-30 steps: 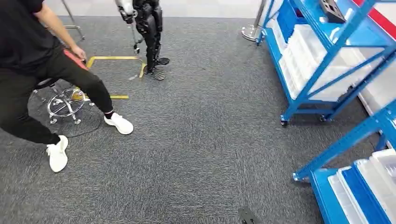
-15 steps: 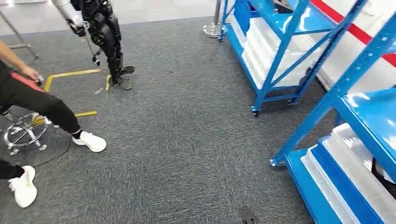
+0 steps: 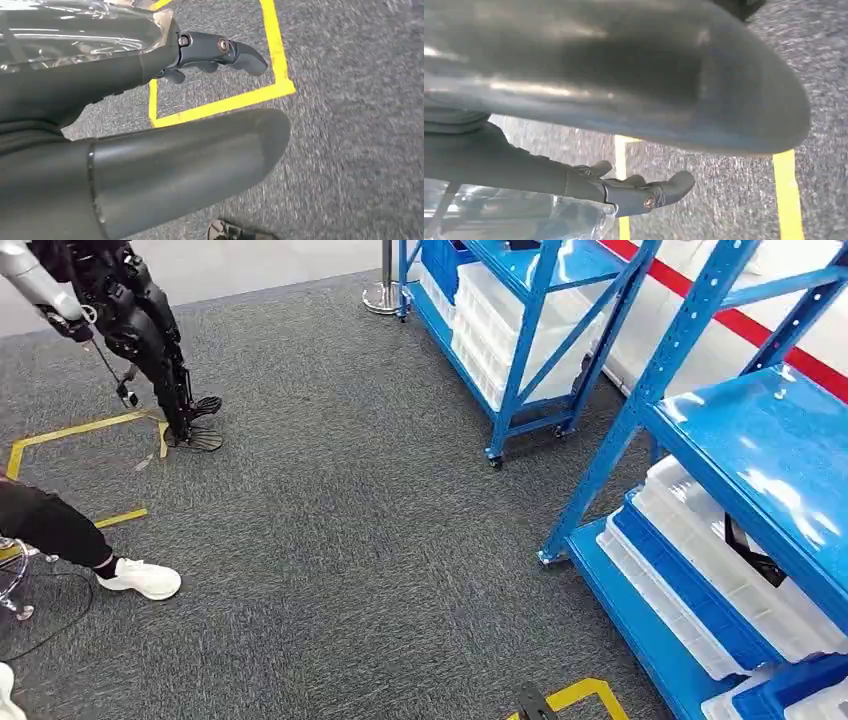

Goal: Take the parts from the cabinet and place them on the table.

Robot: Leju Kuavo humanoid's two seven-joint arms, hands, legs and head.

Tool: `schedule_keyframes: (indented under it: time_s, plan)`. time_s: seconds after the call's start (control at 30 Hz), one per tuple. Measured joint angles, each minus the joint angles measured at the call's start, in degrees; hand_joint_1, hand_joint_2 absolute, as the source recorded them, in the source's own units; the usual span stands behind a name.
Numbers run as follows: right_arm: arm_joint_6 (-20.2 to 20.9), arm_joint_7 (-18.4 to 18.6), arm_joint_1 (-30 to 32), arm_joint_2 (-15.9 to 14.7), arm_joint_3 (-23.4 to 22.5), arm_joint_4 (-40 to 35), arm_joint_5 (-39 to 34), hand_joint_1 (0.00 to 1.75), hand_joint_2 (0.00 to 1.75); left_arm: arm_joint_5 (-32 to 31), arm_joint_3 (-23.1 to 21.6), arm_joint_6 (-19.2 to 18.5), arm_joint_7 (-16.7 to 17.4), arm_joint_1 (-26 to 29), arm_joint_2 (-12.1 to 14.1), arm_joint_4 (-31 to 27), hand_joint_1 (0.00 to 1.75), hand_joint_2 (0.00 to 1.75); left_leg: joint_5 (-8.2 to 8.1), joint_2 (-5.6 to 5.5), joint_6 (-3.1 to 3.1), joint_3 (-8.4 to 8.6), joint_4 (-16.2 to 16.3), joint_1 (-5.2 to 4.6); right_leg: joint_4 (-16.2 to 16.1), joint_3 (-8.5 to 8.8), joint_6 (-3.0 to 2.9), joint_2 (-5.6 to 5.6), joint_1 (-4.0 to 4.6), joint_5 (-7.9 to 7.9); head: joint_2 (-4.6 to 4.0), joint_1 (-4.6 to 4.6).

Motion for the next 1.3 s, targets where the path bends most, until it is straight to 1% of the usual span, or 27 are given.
schedule_keyframes:
  time_s: [0.03,0.1,0.13,0.17,0.2,0.23,0.27,0.3,0.33,0.37,0.43,0.47,0.5,0.63,0.7,0.77,0.83,0.87,0.93,0.97,1.0,1.13,1.17,1.2,1.23,1.27,1.3]
  plan:
    - [-0.07,0.15,-0.07,0.13,-0.28,0.00,-0.39,0.00,0.00,0.02,0.13,-0.49,0.40,0.02,0.11,0.00,0.00,0.00,0.05,0.38,-0.29,0.37,-0.38,0.15,0.19,-0.13,-0.66,0.85,0.02,0.01,0.00,-0.07]
    - [-0.09,0.96,0.14,0.00,-1.11,0.00,-1.14,0.00,0.00,0.02,0.26,-1.58,1.20,-0.10,-0.02,0.00,0.00,0.00,-0.02,1.54,-0.70,1.11,-0.78,0.22,-0.04,-0.55,-1.13,2.05,0.39,0.05,-0.02,-0.11]
    - [-0.20,1.33,0.16,-0.02,-1.53,0.00,-1.68,0.00,0.00,0.00,0.29,-2.21,1.42,-0.11,-0.06,-0.02,0.00,0.00,-0.32,1.34,-1.14,1.20,-0.71,0.44,-0.44,-0.03,-1.70,2.60,-0.37,0.29,0.00,-0.11]
    - [-0.46,1.53,0.44,0.11,-1.94,0.00,-2.35,0.00,0.00,-0.09,0.29,-2.99,1.77,-0.21,0.08,-0.02,0.00,0.00,-1.09,-1.45,-1.34,0.89,0.37,0.70,-0.58,0.23,-1.89,3.31,-1.10,0.36,-0.02,-0.32]
    - [-0.66,1.68,0.43,0.00,-2.54,0.00,-3.00,0.00,0.00,-0.18,0.26,-3.79,2.05,-0.20,0.11,0.00,0.00,0.00,-2.87,-3.73,-1.26,-0.38,3.13,0.70,-0.60,0.33,-2.53,3.73,-1.06,0.29,-0.02,-0.39]
    - [-0.77,1.68,0.26,0.06,-3.02,0.00,-3.44,0.00,0.00,-0.30,0.26,-4.44,2.44,-0.09,0.13,0.00,0.00,0.00,-5.24,-4.82,-1.22,-2.51,7.41,0.70,-0.60,0.39,-3.13,4.24,-0.95,0.27,-0.02,-0.44]
    - [-0.77,1.68,0.11,0.09,-3.43,0.00,-3.85,0.00,0.00,-0.35,0.29,-5.19,2.97,0.09,0.18,0.02,0.00,0.00,-7.60,-5.34,-1.23,-5.37,12.81,0.68,-0.60,0.41,-3.22,5.09,-0.79,0.21,-0.02,-0.44]
    - [-0.72,1.68,0.12,0.15,-3.85,0.00,-3.93,0.00,0.00,-0.42,0.29,-6.19,3.72,0.23,0.37,0.02,0.00,0.00,-8.62,-5.48,-1.27,-7.67,16.71,0.68,-0.59,0.44,-3.25,5.96,-0.62,0.20,0.00,-0.46]
    - [-0.46,1.66,0.23,0.15,-4.20,0.00,-4.13,0.00,0.00,-0.50,0.29,-7.42,4.97,0.28,0.46,0.02,0.00,0.00,-8.06,-5.48,-1.24,-8.71,17.81,0.69,-0.57,0.56,-3.25,6.80,-0.57,0.19,0.00,-0.44]
    - [-0.33,1.66,0.30,0.11,-4.65,0.00,-4.80,0.00,0.00,-0.50,0.29,-8.59,6.59,0.30,0.50,0.02,0.00,0.00,-6.19,-5.48,-1.19,-8.41,16.27,0.72,-0.55,0.66,-3.24,7.60,-0.57,0.19,-0.02,-0.44]
    - [0.02,1.62,0.27,0.11,-5.81,0.00,-5.99,0.00,0.00,-0.48,0.31,-9.80,8.66,0.29,0.64,0.02,0.00,0.00,-0.45,-6.22,-1.12,-4.48,7.21,1.09,-0.46,0.97,-3.17,9.45,-0.71,0.17,-0.02,-0.44]
    - [0.07,1.59,0.26,0.11,-6.16,0.00,-6.10,0.00,0.00,-0.44,0.33,-10.01,9.00,0.27,0.75,0.02,0.00,0.00,1.39,-8.53,-1.25,-2.64,3.17,1.51,-0.31,0.89,-3.07,10.08,-0.73,0.12,0.00,-0.44]
    - [0.09,1.55,0.10,0.04,-6.55,0.00,-6.19,0.00,0.00,-0.44,0.33,-10.10,9.13,0.23,0.74,0.04,0.00,0.00,1.16,-11.49,-1.52,-1.85,0.88,1.71,0.48,0.39,-2.47,10.74,0.05,-0.19,-0.02,-0.39]
    - [0.11,1.48,0.55,-0.02,-7.43,0.00,-6.47,0.00,0.00,-0.42,0.39,-10.43,9.42,0.04,0.77,0.09,0.00,0.00,1.54,-8.39,0.04,-1.87,0.80,1.09,-0.32,-0.70,-0.99,13.24,-0.63,0.29,0.00,-0.37]
    - [0.13,1.48,0.59,0.09,-7.63,0.00,-6.58,0.00,0.00,-0.42,0.50,-10.43,9.42,-0.12,0.88,0.09,0.00,0.00,1.90,-6.87,1.09,-1.54,0.18,1.09,3.05,-2.21,-1.25,6.91,-0.31,-1.43,-0.02,0.00]
    - [-0.09,0.98,0.10,0.13,-8.42,-0.02,-8.38,0.00,0.00,0.64,0.81,-11.86,9.44,0.06,0.94,0.09,0.00,0.00,1.80,-4.93,1.34,-1.57,0.17,0.68,11.88,-6.77,-1.77,4.86,-0.42,-5.34,0.00,0.00]
    - [-0.35,0.59,0.18,0.15,-9.53,-0.02,-8.68,0.00,0.00,1.95,1.49,-14.61,9.44,0.19,0.96,0.09,0.00,0.00,1.64,-3.15,1.51,-1.56,0.18,0.45,17.91,-9.68,-1.51,4.62,-0.59,-6.88,-0.02,-0.02]
    - [-0.33,0.50,0.33,0.09,-9.64,-0.02,-7.78,0.00,0.00,2.23,1.79,-16.36,9.46,0.18,0.99,0.09,0.00,0.00,1.57,-2.44,1.47,-1.51,0.19,0.43,17.00,-9.20,-1.07,4.58,-0.62,-6.28,-0.02,0.00]
    - [0.33,0.50,0.42,-0.11,-9.53,-0.02,-6.05,0.00,0.00,2.36,1.88,-19.97,9.49,0.14,1.01,0.09,0.00,0.00,1.31,-1.04,1.14,-1.30,0.19,0.44,8.12,-4.49,0.07,3.76,-0.65,-2.87,0.00,0.00]
    - [0.72,0.50,0.32,-0.15,-9.51,-0.02,-5.53,0.00,0.00,2.18,1.88,-21.76,9.49,0.09,1.05,0.09,0.00,0.00,1.15,-0.41,0.89,-1.06,0.20,0.44,2.61,-1.35,0.38,1.75,-0.62,-1.20,0.00,0.00]
    - [0.85,0.48,0.13,-0.15,-9.53,-0.02,-5.38,0.00,0.00,1.66,1.88,-22.72,9.49,0.08,1.20,0.07,0.00,0.00,0.80,0.09,0.43,-0.86,0.27,-0.03,0.38,-0.15,-0.09,-0.73,-0.20,-0.72,0.00,-0.04]
    - [1.14,0.46,0.19,-0.26,-9.53,-0.02,-4.83,0.00,0.00,0.65,1.88,-24.42,9.95,-0.21,1.40,0.07,0.00,0.00,0.31,2.35,-0.70,0.55,-0.30,0.09,0.03,-0.22,-1.45,1.80,0.48,-0.39,-0.02,-0.15]
    - [1.14,0.46,0.29,-0.26,-9.53,-0.02,-4.74,0.00,0.00,0.57,1.90,-24.37,9.94,-0.33,1.42,-0.09,0.00,0.00,-0.23,1.39,-1.29,0.63,-0.03,0.55,-0.40,0.76,-2.11,2.63,-0.93,-0.13,0.00,-0.18]
    - [1.14,0.54,0.35,-0.15,-9.53,-0.02,-4.63,0.00,0.00,0.35,1.88,-23.94,9.94,-0.58,1.49,-0.11,0.00,0.00,-1.18,-1.93,-1.43,0.13,1.48,0.64,-0.41,0.83,-2.19,3.17,-0.74,-0.19,-0.02,-0.33]
    - [1.14,0.65,0.24,-0.26,-9.55,-0.02,-4.61,0.00,0.00,0.09,1.84,-23.67,9.94,-0.64,1.40,-0.09,0.00,0.00,-3.08,-3.81,-1.38,-1.47,4.73,0.64,-0.39,0.84,-2.63,3.64,-0.75,-0.19,-0.02,-0.52]
    - [1.14,0.65,0.07,-0.24,-9.55,-0.02,-4.61,0.00,0.00,-0.15,1.82,-23.37,9.94,-0.59,1.38,-0.09,0.00,0.00,-5.26,-4.70,-1.39,-3.73,9.11,0.65,-0.39,0.86,-3.15,4.31,-0.70,-0.26,-0.02,-0.53]
    - [1.05,0.72,-0.07,-0.13,-9.55,-0.02,-4.61,0.00,0.00,-0.59,1.81,-22.76,9.94,-0.41,1.36,-0.07,0.00,0.00,-7.13,-5.14,-1.41,-6.28,13.77,0.63,-0.36,0.84,-3.23,5.15,-0.54,-0.31,-0.02,-0.53]
